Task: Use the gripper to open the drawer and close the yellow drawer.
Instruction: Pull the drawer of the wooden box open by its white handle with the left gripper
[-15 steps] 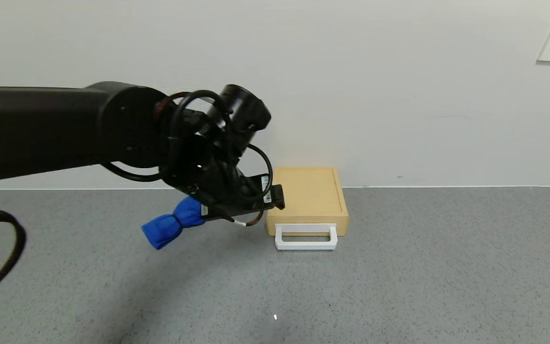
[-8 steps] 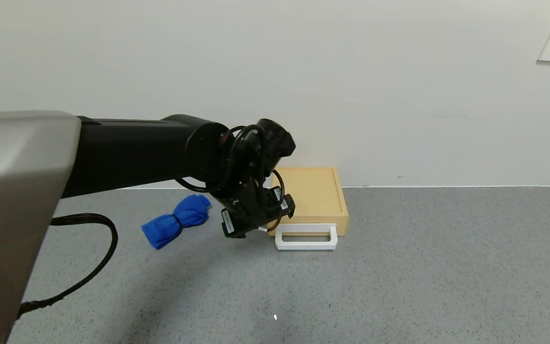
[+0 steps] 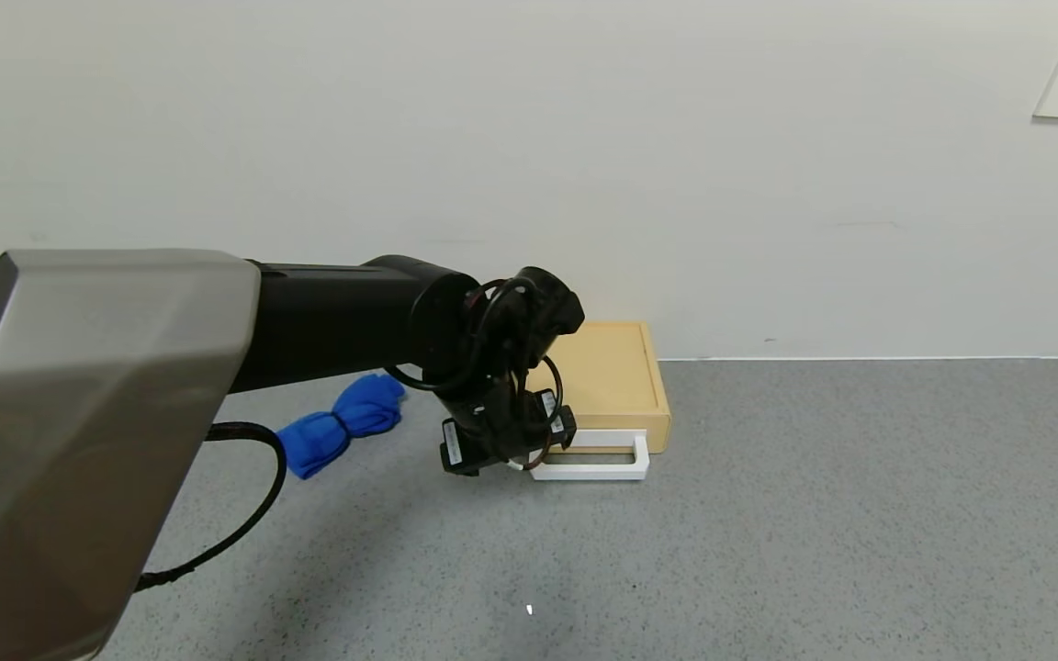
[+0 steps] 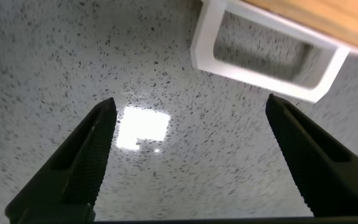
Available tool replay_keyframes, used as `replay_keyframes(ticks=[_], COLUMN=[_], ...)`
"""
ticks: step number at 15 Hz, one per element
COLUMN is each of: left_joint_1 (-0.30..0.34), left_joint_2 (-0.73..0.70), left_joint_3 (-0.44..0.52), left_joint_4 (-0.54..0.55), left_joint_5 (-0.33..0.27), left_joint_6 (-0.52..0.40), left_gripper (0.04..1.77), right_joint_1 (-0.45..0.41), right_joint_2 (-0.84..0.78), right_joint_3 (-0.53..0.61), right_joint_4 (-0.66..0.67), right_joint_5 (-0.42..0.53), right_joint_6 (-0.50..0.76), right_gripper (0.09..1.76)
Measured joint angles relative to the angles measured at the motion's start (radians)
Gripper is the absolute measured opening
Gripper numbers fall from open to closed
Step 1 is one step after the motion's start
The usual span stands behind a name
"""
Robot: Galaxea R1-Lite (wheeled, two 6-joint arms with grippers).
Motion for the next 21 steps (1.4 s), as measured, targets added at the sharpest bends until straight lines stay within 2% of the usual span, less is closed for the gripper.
replay_keyframes(ticks=[1,3,6,9,12,14,15,21], left_joint_1=[-0.006,-0.023,-0.018,0.017,0.059,0.068,0.067,0.006], left_joint_2=[0.000,-0.007,-0.029,-0.053,-0.058,-0.045,-0.039,0.055], left_joint_3=[0.001,0.003,0.011,0.017,0.016,0.012,0.011,-0.047], left_joint_4=[0.000,-0.006,-0.036,-0.053,-0.061,-0.120,-0.133,-0.144], left_joint_5=[-0.014,-0.078,-0.248,-0.415,-0.554,-0.631,-0.644,-0.639], left_joint_6=[0.061,0.254,0.576,0.930,1.219,1.327,1.350,1.472], left_gripper=[1.73,1.73,1.73,1.73,1.73,1.73,1.73,1.73], right_joint_1=[0.000,0.000,0.000,0.000,0.000,-0.001,-0.001,0.000], right_joint_2=[0.000,0.000,0.000,0.000,0.000,0.000,0.000,0.000], right_joint_3=[0.000,0.000,0.000,0.000,0.000,0.000,0.000,0.000], right_joint_4=[0.000,0.000,0.000,0.000,0.000,0.000,0.000,0.000], right_joint_5=[0.000,0.000,0.000,0.001,0.001,0.000,0.000,0.000], right_joint_6=[0.000,0.000,0.000,0.000,0.000,0.000,0.000,0.000], right_gripper=[1.71,1.71,1.71,1.71,1.71,1.71,1.71,1.71])
